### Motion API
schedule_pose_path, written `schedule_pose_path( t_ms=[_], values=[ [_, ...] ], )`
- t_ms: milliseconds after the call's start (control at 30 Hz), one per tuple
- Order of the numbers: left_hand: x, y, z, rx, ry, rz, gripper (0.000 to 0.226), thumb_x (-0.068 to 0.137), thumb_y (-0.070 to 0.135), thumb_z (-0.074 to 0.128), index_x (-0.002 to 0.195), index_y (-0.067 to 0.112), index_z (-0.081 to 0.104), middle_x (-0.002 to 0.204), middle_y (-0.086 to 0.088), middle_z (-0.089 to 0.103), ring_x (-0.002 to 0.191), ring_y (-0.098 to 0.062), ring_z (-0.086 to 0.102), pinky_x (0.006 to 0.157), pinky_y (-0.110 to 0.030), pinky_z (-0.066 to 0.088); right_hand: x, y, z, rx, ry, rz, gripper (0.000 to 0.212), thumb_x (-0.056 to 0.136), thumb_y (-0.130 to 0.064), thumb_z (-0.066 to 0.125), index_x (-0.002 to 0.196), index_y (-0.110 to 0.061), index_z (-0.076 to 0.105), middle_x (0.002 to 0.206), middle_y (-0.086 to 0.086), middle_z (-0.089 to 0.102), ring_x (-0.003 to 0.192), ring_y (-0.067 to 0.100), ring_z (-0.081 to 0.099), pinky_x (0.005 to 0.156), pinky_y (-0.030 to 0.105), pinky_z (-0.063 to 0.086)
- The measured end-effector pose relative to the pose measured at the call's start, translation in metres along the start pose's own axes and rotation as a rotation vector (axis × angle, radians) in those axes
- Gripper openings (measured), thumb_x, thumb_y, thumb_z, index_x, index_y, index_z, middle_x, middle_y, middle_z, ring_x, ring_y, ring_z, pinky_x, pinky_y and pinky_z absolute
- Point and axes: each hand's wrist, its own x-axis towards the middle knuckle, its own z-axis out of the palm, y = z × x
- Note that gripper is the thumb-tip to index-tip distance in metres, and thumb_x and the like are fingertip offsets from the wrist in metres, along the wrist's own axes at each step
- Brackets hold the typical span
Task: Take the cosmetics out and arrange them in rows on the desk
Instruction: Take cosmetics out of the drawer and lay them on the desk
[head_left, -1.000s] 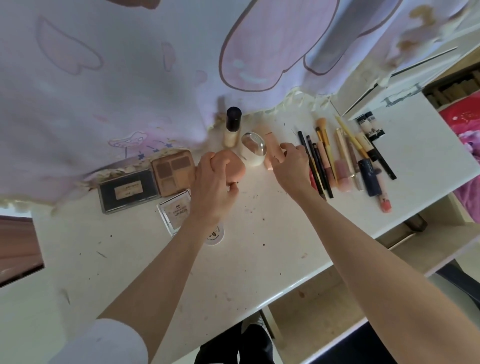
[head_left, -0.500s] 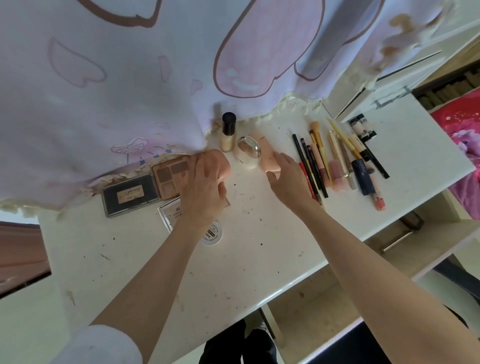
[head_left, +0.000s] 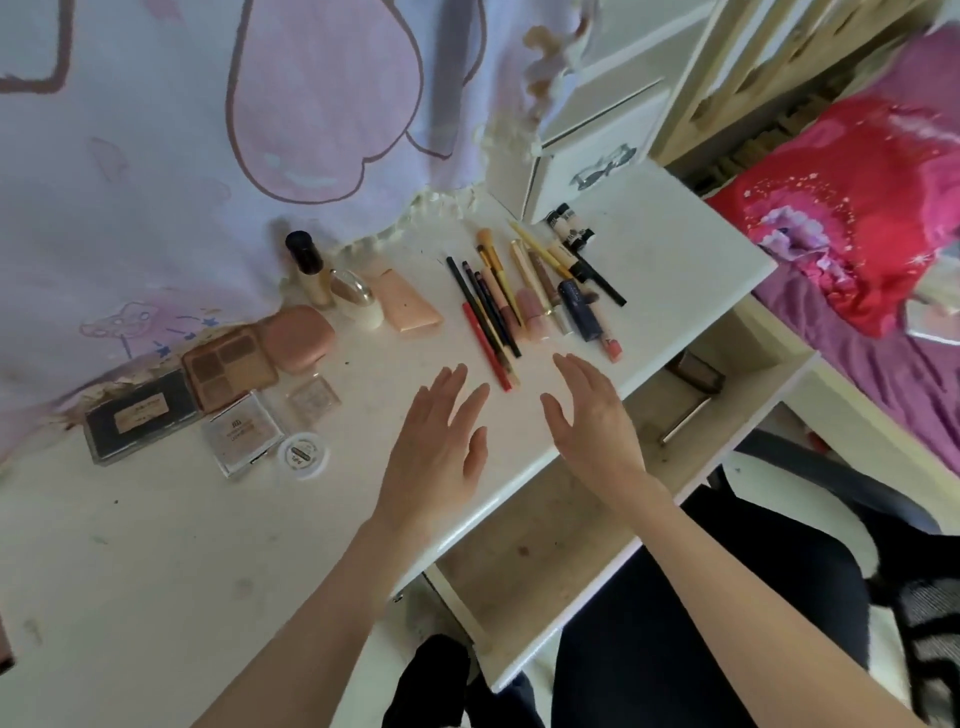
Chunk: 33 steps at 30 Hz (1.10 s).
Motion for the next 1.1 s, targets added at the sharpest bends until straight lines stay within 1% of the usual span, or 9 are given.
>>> schedule_pose_path(
  t_ms=[100, 267, 400, 533, 600, 700, 833, 933, 1100],
  values=[
    [-0.003, 0.046, 0.032, -0.03, -0.069, 0.083, 0.035, 0.091, 0.018, 0.052, 0.125, 0.011, 0.055, 0.137, -0.014, 0.049, 0.128, -0.029, 0.046, 0.103, -0.042, 0.04, -0.019, 0.052, -0.014, 0.019, -0.001, 0.06, 0.043, 0.094, -0.018, 0.053, 0.135, -0.007, 0.046, 0.138, 0.012, 0.048, 0.13, 0.026, 0.043, 0.109, 0.038, 0.034],
    [0.005, 0.102, 0.086, -0.206, -0.224, 0.151, 0.035, 0.093, 0.019, 0.038, 0.12, 0.011, 0.058, 0.126, -0.009, 0.057, 0.114, -0.022, 0.057, 0.093, -0.032, 0.05, -0.022, 0.135, -0.03, -0.059, -0.07, 0.114, 0.041, 0.093, -0.014, 0.053, 0.131, -0.001, 0.048, 0.131, 0.017, 0.051, 0.124, 0.032, 0.046, 0.106, 0.039, 0.037],
    [0.033, 0.139, 0.135, -0.31, -0.325, 0.034, 0.037, 0.098, 0.017, 0.038, 0.133, 0.014, 0.048, 0.131, -0.002, 0.051, 0.115, -0.015, 0.053, 0.093, -0.02, 0.04, -0.002, 0.192, -0.032, -0.218, -0.167, 0.145, 0.039, 0.095, -0.017, 0.046, 0.132, -0.003, 0.046, 0.133, 0.015, 0.049, 0.123, 0.031, 0.045, 0.107, 0.035, 0.029],
    [0.066, 0.163, 0.179, -0.407, -0.539, -0.143, 0.041, 0.101, 0.017, 0.029, 0.141, 0.015, 0.036, 0.142, -0.003, 0.04, 0.127, -0.015, 0.041, 0.101, -0.018, 0.029, 0.033, 0.23, -0.033, -0.286, -0.226, 0.183, 0.041, 0.096, -0.019, 0.042, 0.136, -0.006, 0.04, 0.135, 0.015, 0.046, 0.119, 0.033, 0.047, 0.098, 0.037, 0.037],
    [0.079, 0.166, 0.197, -0.446, -0.6, -0.219, 0.042, 0.101, 0.015, 0.028, 0.142, 0.015, 0.033, 0.143, -0.005, 0.039, 0.13, -0.017, 0.038, 0.103, -0.019, 0.026, 0.048, 0.244, -0.034, -0.347, -0.245, 0.205, 0.037, 0.096, -0.017, 0.04, 0.131, -0.004, 0.042, 0.13, 0.016, 0.049, 0.114, 0.034, 0.049, 0.093, 0.037, 0.038],
    [0.094, 0.166, 0.22, -0.49, -0.645, -0.296, 0.042, 0.1, 0.012, 0.028, 0.142, 0.013, 0.034, 0.145, -0.006, 0.038, 0.133, -0.019, 0.034, 0.105, -0.019, 0.022, 0.068, 0.258, -0.034, -0.454, -0.322, 0.213, 0.033, 0.095, -0.016, 0.043, 0.126, -0.003, 0.044, 0.126, 0.016, 0.051, 0.114, 0.033, 0.049, 0.097, 0.036, 0.035],
    [0.105, 0.161, 0.247, -0.59, -0.707, -0.436, 0.046, 0.101, 0.015, 0.028, 0.146, 0.014, 0.024, 0.152, -0.003, 0.026, 0.139, -0.016, 0.024, 0.109, -0.021, 0.016, 0.093, 0.269, -0.026, -0.43, -0.346, 0.267, 0.042, 0.093, -0.009, 0.047, 0.131, 0.002, 0.035, 0.131, 0.019, 0.044, 0.12, 0.034, 0.045, 0.094, 0.037, 0.038],
    [0.109, 0.158, 0.26, -0.626, -0.716, -0.47, 0.046, 0.1, 0.016, 0.029, 0.146, 0.016, 0.024, 0.152, -0.002, 0.025, 0.139, -0.016, 0.024, 0.109, -0.021, 0.016, 0.11, 0.273, -0.018, -0.35, -0.4, 0.325, 0.051, 0.092, -0.005, 0.044, 0.138, 0.005, 0.025, 0.138, 0.022, 0.037, 0.125, 0.035, 0.041, 0.098, 0.038, 0.037],
    [0.116, 0.157, 0.272, -0.589, -0.725, -0.468, 0.045, 0.1, 0.017, 0.031, 0.145, 0.013, 0.026, 0.15, -0.006, 0.031, 0.137, -0.018, 0.029, 0.109, -0.022, 0.019, 0.125, 0.285, -0.005, -0.326, -0.482, 0.351, 0.033, 0.088, 0.002, 0.043, 0.121, 0.002, 0.044, 0.122, 0.022, 0.051, 0.111, 0.035, 0.051, 0.079, 0.035, 0.043]
  ],
)
